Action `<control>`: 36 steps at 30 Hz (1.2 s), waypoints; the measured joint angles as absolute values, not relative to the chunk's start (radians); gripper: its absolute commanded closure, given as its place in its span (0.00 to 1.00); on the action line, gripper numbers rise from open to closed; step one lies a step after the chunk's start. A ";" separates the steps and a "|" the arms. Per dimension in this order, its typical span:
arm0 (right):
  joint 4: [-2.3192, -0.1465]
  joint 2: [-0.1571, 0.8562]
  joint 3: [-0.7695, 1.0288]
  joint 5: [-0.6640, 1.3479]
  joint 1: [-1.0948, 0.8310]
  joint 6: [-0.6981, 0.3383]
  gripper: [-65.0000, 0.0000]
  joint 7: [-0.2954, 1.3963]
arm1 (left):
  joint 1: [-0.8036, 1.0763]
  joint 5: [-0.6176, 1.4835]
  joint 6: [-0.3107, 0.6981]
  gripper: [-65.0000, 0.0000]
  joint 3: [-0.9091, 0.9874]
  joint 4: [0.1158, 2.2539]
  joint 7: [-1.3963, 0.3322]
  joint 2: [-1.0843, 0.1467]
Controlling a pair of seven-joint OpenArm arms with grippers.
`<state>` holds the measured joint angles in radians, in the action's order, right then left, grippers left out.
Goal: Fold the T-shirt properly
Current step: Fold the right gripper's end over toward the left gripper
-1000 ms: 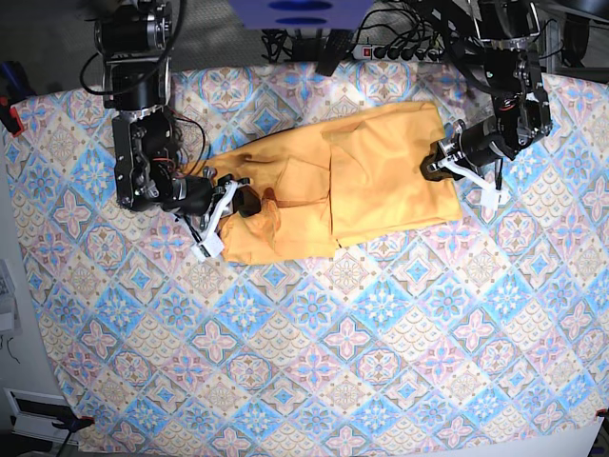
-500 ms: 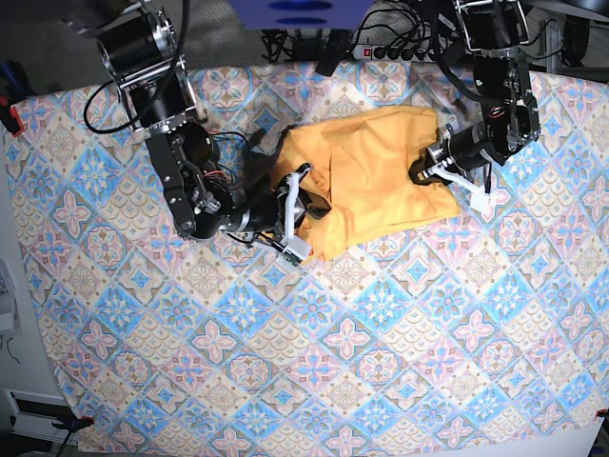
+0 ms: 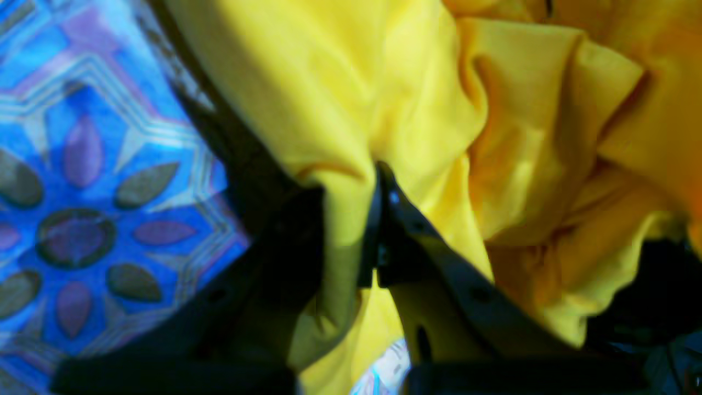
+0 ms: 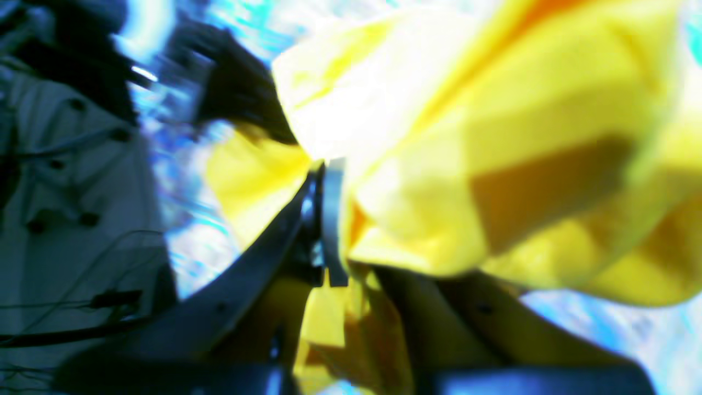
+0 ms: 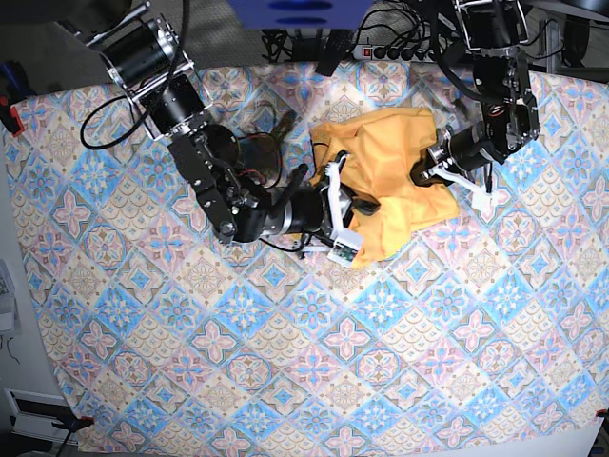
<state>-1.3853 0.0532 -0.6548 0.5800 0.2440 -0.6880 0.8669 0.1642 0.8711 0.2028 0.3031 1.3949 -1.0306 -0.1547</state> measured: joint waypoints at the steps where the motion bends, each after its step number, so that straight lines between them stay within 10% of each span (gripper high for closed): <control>1: -1.361 0.041 -0.662 0.583 0.244 -0.688 0.99 0.853 | 0.164 0.871 0.203 1.00 0.303 1.395 -1.031 -0.155; 12: -1.253 -0.004 -0.667 0.381 0.239 -0.691 0.66 0.795 | 0.164 0.871 0.203 1.00 0.303 1.395 -1.028 -0.155; 36: -1.467 -0.006 -0.214 0.371 0.055 -0.687 0.68 0.791 | 0.163 0.874 0.203 1.00 0.303 1.394 -1.028 -0.155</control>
<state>-1.4666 -0.0059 -0.2138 0.3710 0.0551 -0.6872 0.7914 0.1635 0.8738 0.2028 0.3031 1.3945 -1.0275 -0.1547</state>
